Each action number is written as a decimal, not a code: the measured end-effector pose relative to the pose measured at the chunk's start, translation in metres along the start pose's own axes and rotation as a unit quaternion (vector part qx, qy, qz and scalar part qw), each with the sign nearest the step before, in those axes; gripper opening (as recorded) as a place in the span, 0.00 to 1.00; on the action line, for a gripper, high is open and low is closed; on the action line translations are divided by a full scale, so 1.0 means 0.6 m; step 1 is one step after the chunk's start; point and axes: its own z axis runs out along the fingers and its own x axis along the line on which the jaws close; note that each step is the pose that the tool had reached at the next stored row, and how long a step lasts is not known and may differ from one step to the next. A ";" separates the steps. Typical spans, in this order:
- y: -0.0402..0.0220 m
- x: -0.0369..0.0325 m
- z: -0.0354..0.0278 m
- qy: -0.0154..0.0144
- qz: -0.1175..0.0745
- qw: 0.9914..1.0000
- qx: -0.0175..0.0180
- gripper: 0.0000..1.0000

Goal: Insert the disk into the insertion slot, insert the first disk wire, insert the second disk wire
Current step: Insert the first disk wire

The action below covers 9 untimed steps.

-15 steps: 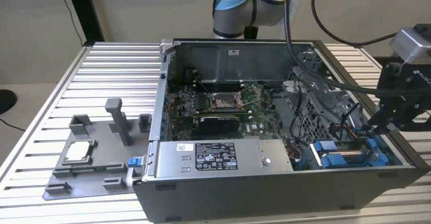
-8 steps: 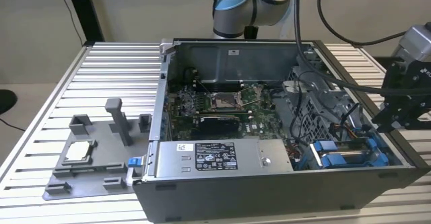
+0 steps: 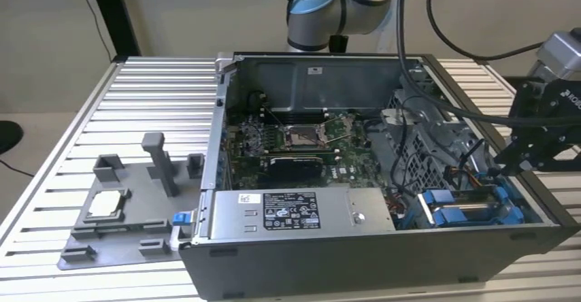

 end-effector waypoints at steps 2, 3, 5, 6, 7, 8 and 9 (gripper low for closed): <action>0.000 -0.003 0.002 -0.004 -0.001 1.000 0.000 0.00; 0.000 -0.003 0.002 -0.004 -0.001 1.000 0.000 0.00; 0.000 -0.004 0.002 -0.004 -0.001 1.000 0.000 0.00; 0.000 -0.004 0.002 -0.004 -0.001 1.000 0.000 0.00; 0.000 -0.004 0.002 -0.004 0.000 1.000 0.000 0.00; 0.000 -0.004 0.002 -0.004 -0.001 1.000 0.000 0.00; 0.000 -0.004 0.002 -0.004 -0.001 1.000 0.000 0.00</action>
